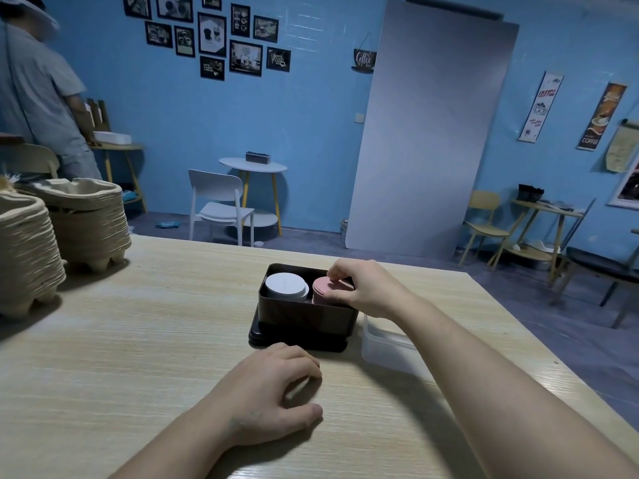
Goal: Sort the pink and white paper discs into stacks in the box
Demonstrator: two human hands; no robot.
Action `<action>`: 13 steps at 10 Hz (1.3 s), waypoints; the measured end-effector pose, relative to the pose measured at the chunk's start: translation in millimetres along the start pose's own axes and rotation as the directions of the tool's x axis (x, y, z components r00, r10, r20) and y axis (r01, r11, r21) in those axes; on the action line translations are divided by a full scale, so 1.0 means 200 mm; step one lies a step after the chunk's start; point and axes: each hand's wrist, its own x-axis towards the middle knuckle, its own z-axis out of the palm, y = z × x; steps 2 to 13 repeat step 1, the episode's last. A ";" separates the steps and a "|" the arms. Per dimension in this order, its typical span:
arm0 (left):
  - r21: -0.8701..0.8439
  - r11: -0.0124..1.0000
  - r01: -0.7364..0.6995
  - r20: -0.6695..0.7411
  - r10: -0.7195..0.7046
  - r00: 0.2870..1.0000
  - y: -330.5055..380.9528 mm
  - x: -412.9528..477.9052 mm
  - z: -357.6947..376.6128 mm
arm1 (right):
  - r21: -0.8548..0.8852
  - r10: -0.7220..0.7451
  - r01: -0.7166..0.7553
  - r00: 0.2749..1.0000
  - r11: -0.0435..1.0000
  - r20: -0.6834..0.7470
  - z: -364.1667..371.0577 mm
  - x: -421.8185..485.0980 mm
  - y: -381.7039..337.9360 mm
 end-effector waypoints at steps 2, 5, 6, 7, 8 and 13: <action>-0.009 1.000 0.013 0.014 -0.012 1.000 0.01 0.00 -0.01 | 0.031 -0.019 0.021 0.997 0.999 -0.068 0.00 -0.03 -0.02; -0.009 1.000 0.013 0.014 -0.012 1.000 0.01 0.00 -0.01 | 0.031 -0.019 0.021 0.997 0.999 -0.068 0.00 -0.03 -0.02; -0.009 1.000 0.013 0.014 -0.012 1.000 0.01 0.00 -0.01 | 0.031 -0.019 0.021 0.997 0.999 -0.068 0.00 -0.03 -0.02; -0.009 1.000 0.013 0.014 -0.012 1.000 0.01 0.00 -0.01 | 0.031 -0.019 0.021 0.997 0.999 -0.068 0.00 -0.03 -0.02; -0.009 1.000 0.013 0.014 -0.012 1.000 0.01 0.00 -0.01 | 0.031 -0.019 0.021 0.997 0.999 -0.068 0.00 -0.03 -0.02; -0.009 1.000 0.013 0.014 -0.012 1.000 0.01 0.00 -0.01 | 0.031 -0.019 0.021 0.997 0.999 -0.068 0.00 -0.03 -0.02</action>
